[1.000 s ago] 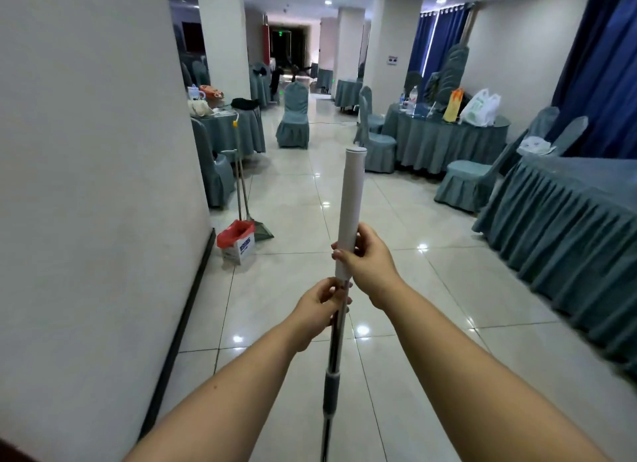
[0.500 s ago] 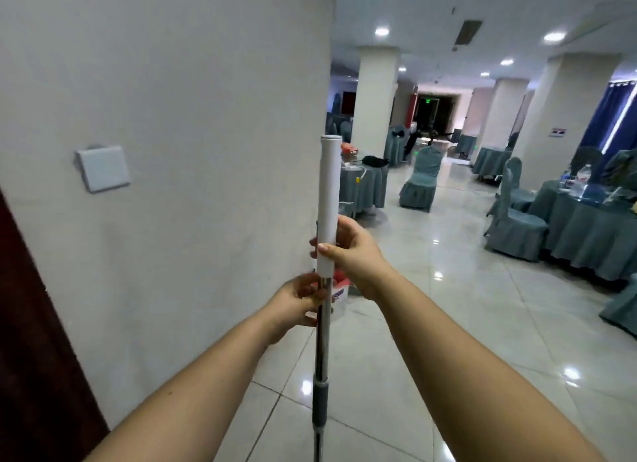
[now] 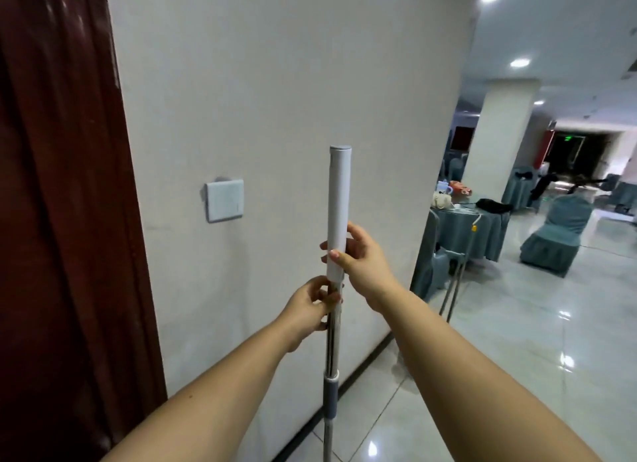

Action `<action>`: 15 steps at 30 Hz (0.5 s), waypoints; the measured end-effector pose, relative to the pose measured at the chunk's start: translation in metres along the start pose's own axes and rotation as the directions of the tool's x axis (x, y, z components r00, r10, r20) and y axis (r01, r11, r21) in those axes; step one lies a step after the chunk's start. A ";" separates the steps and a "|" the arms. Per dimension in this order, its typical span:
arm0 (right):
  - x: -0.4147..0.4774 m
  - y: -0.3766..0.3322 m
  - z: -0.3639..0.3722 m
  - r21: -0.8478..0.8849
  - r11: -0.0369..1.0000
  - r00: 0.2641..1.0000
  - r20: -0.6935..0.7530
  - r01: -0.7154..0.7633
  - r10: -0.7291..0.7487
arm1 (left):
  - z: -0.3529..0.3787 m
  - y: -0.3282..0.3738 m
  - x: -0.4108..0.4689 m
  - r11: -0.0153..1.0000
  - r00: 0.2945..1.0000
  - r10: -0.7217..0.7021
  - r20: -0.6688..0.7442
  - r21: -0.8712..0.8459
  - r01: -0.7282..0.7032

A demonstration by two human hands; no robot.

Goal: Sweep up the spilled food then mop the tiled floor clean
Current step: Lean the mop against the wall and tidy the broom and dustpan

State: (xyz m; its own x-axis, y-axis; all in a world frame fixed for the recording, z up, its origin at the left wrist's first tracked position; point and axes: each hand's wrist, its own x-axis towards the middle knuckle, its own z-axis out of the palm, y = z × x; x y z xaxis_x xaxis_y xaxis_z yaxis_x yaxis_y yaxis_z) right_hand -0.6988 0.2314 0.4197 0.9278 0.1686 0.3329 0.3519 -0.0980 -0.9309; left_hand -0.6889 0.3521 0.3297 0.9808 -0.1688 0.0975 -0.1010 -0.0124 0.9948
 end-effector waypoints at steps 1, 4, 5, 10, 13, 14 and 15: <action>0.013 0.006 0.003 0.002 1.000 1.000 0.006 0.000 0.000 | -0.006 -0.002 0.010 1.000 1.000 0.002 -0.016 0.009 -0.002; 0.048 0.027 0.009 0.011 1.000 0.999 0.042 -0.007 0.006 | -0.020 -0.014 0.037 1.000 0.996 -0.011 -0.086 0.028 0.014; 0.059 0.034 0.011 0.014 1.000 0.998 0.066 -0.010 0.010 | -0.025 -0.020 0.045 0.999 0.993 -0.018 -0.116 0.032 0.022; 0.114 0.071 0.021 0.037 0.999 0.984 0.180 0.004 -0.011 | -0.044 -0.049 0.086 0.998 0.958 -0.034 -0.285 0.039 0.048; 0.145 0.095 0.022 0.075 0.997 0.960 0.279 0.008 -0.029 | -0.048 -0.062 0.104 0.997 0.921 -0.064 -0.384 0.008 0.073; 0.154 0.102 0.022 0.090 0.996 0.948 0.316 -0.001 -0.027 | -0.049 -0.065 0.109 0.997 0.906 -0.079 -0.415 -0.013 0.080; 0.163 0.108 0.023 0.106 0.994 0.935 0.354 -0.008 -0.030 | -0.049 -0.067 0.112 0.996 0.890 -0.093 -0.446 -0.039 0.084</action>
State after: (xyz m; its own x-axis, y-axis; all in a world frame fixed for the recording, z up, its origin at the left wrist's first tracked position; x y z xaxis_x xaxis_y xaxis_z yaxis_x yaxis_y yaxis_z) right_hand -0.5125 0.2707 0.3700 0.8127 0.5078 0.2857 0.3290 0.0046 -0.9443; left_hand -0.5638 0.3819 0.2758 0.9569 0.2905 0.0075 -0.0114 0.0120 0.9999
